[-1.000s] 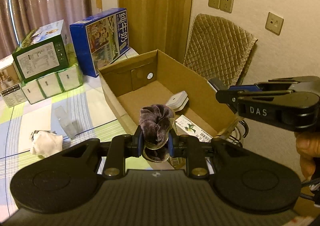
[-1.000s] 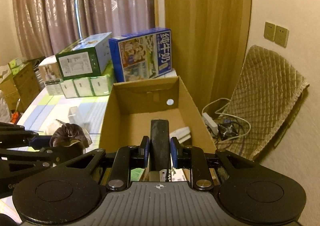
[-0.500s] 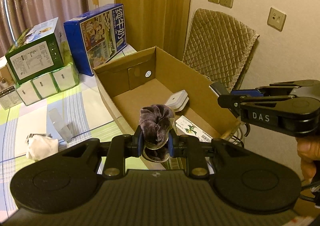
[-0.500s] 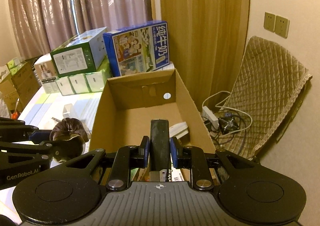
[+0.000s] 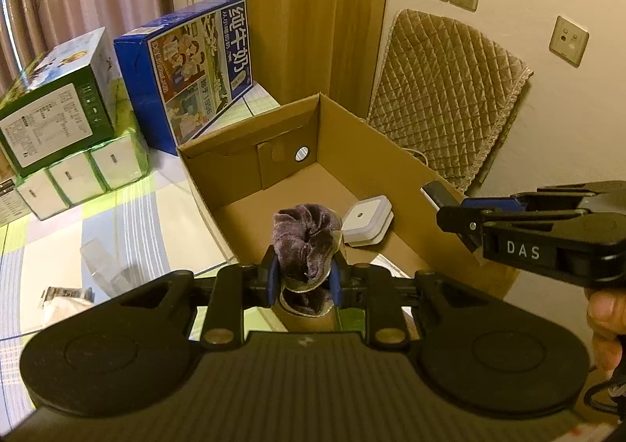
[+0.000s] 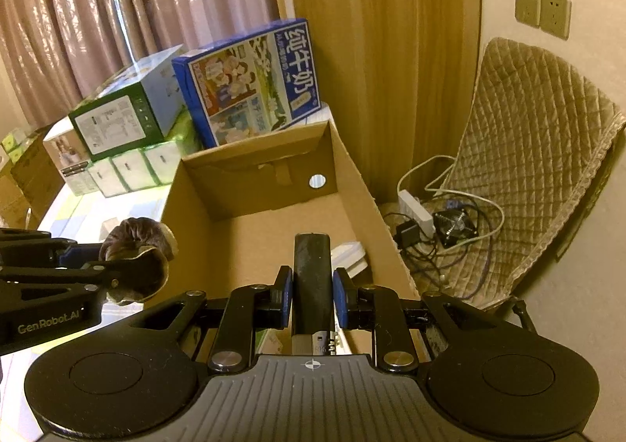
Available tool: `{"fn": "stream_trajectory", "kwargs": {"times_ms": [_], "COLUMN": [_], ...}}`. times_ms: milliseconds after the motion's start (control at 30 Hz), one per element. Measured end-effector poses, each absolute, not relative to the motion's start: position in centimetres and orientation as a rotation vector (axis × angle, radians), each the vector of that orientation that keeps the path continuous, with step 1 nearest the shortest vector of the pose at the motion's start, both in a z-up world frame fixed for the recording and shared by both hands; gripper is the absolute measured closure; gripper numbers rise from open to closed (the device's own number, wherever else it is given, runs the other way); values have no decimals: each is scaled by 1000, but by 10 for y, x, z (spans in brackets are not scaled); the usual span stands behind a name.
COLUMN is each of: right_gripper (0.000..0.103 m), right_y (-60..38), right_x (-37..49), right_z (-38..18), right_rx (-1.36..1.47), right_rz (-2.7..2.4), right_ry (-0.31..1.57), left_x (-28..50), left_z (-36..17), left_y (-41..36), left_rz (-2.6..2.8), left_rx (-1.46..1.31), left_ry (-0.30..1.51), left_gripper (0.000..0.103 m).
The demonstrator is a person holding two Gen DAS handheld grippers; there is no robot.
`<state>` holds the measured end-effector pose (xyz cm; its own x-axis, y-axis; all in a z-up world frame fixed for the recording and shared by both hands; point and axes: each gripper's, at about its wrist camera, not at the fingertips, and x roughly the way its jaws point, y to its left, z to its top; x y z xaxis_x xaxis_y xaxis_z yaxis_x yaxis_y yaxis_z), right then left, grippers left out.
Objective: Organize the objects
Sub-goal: 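Open the left tool dropping the scrunchie while the right tool releases the USB stick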
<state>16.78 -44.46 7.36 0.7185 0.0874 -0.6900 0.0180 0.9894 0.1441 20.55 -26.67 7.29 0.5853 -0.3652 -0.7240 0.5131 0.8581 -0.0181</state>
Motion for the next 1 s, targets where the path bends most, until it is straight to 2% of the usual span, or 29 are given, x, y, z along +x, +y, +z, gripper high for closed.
{"fn": "stream_trajectory", "kwargs": {"times_ms": [100,200,733,767,833,867,1000], "right_gripper": [84,84,84,83,69,66,65], "right_y": [-446,-447,-437,-437,-438,-438,-438], "right_x": [173,175,180,182,184,184,180], "right_z": [68,63,60,62,65,66,69], "right_rx": [149,151,175,185,209,215,217], "right_rz": [37,37,66,75,80,80,81], "right_ry": [778,791,781,767,750,741,734], "left_x": [215,226,223,222,222,221,219], "left_z": [66,60,65,65,65,66,65], "left_y": [-270,-274,-240,-238,-234,-232,-222], "left_rz": [-523,-510,-466,-463,-458,-454,-439], "left_rx": [189,194,190,186,185,184,174], "left_ry": [798,788,782,782,780,780,784], "left_gripper": [77,62,58,57,55,54,51]}}
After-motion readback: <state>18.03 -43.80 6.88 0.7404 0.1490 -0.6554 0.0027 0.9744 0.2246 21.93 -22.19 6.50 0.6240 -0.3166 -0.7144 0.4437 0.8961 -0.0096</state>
